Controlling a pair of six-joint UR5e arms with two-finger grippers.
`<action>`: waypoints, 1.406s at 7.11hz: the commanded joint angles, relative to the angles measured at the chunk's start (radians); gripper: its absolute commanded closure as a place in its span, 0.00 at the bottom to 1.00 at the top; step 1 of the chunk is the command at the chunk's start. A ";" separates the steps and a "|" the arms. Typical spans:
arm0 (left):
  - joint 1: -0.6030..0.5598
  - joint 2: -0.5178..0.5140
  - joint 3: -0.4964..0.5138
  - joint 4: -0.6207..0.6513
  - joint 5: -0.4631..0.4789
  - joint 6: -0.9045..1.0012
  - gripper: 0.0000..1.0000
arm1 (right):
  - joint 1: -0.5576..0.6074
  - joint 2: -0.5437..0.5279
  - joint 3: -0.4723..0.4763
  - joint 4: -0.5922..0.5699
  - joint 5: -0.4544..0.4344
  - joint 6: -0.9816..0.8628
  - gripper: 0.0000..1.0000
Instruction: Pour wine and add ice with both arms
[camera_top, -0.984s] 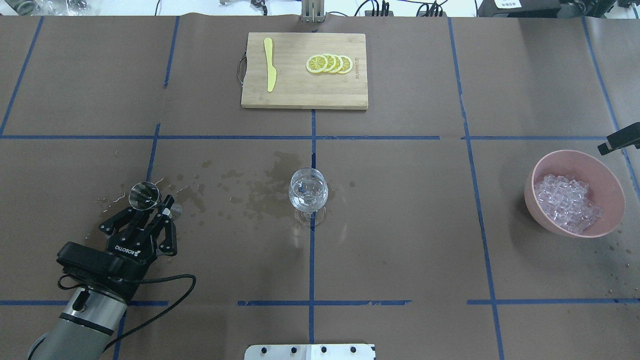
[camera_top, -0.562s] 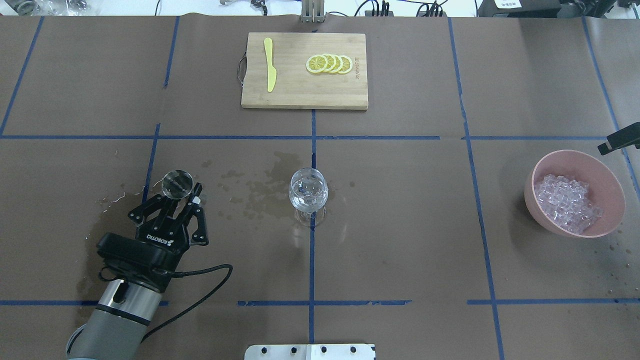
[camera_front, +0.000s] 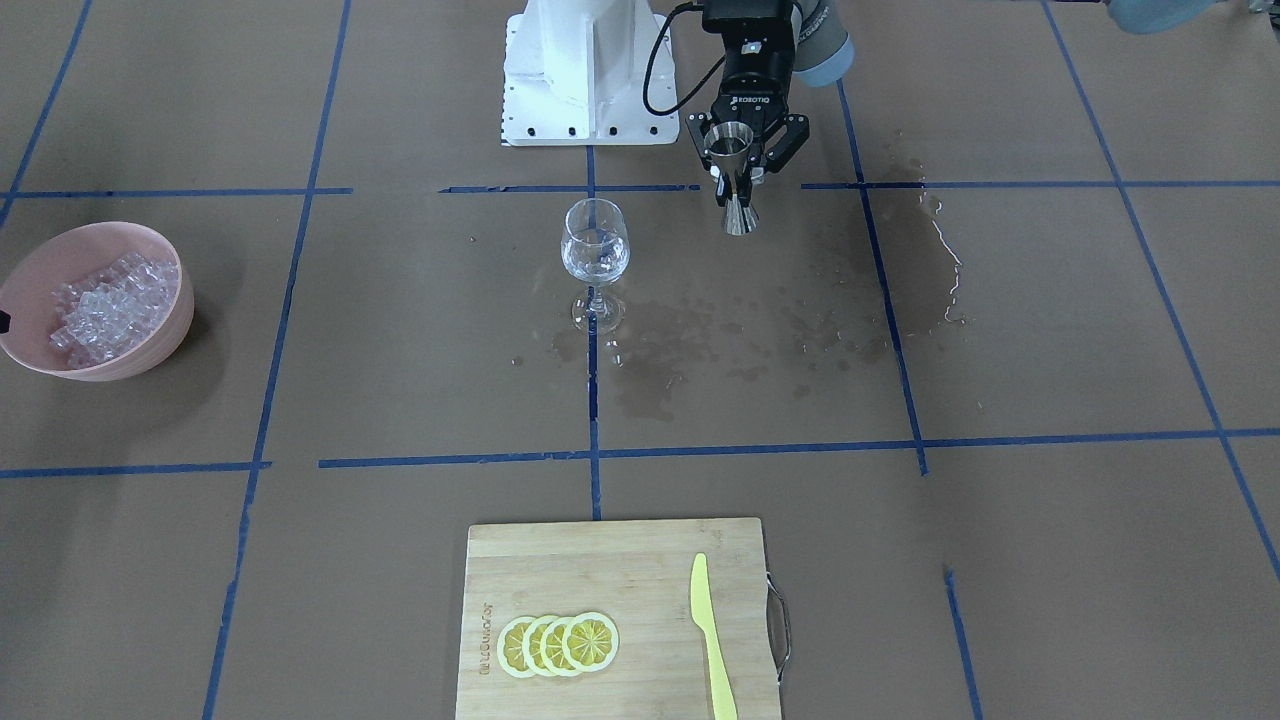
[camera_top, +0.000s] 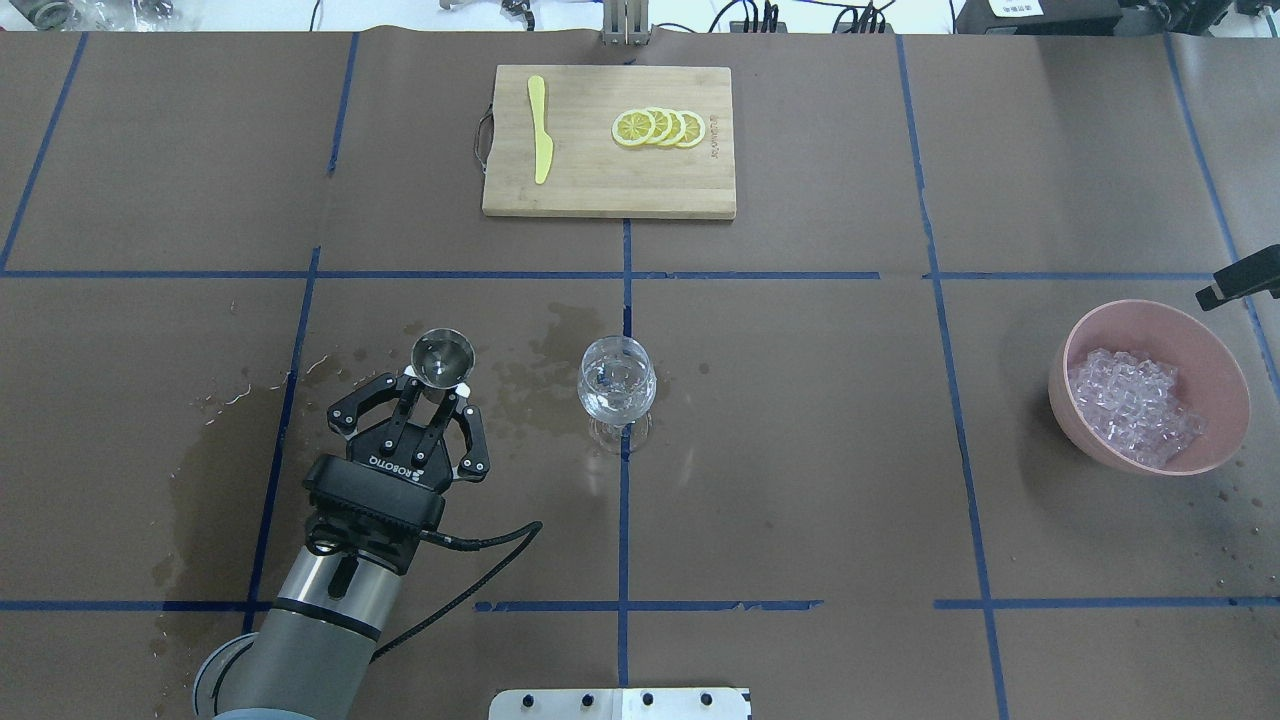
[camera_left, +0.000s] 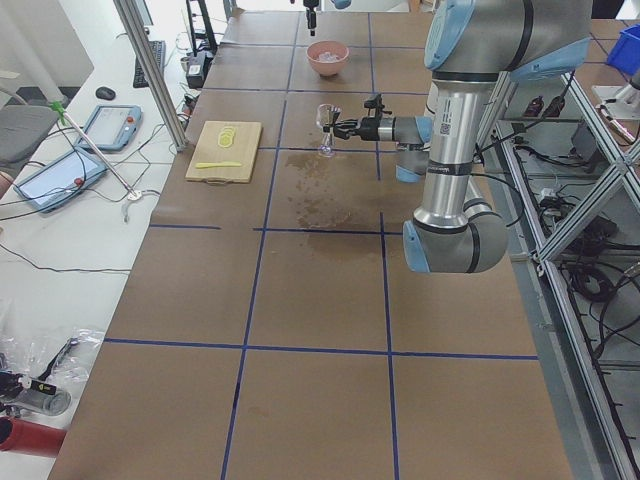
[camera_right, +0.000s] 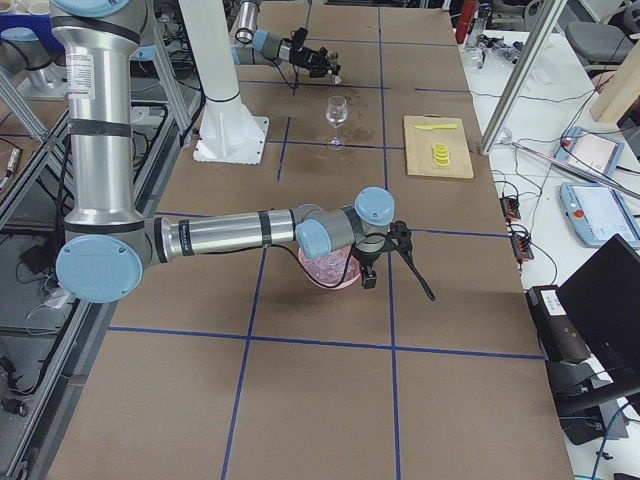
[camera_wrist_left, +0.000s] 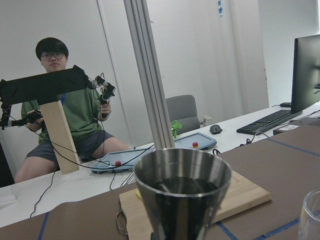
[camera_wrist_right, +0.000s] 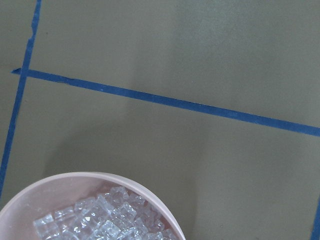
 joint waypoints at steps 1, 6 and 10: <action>-0.007 -0.085 0.018 0.133 -0.008 0.048 1.00 | -0.001 0.000 0.003 0.001 0.001 0.001 0.00; -0.055 -0.165 0.055 0.298 -0.051 0.068 1.00 | -0.001 0.000 0.000 -0.001 0.001 0.001 0.00; -0.060 -0.202 0.080 0.397 -0.055 0.235 1.00 | -0.001 0.002 -0.001 -0.001 0.001 0.001 0.00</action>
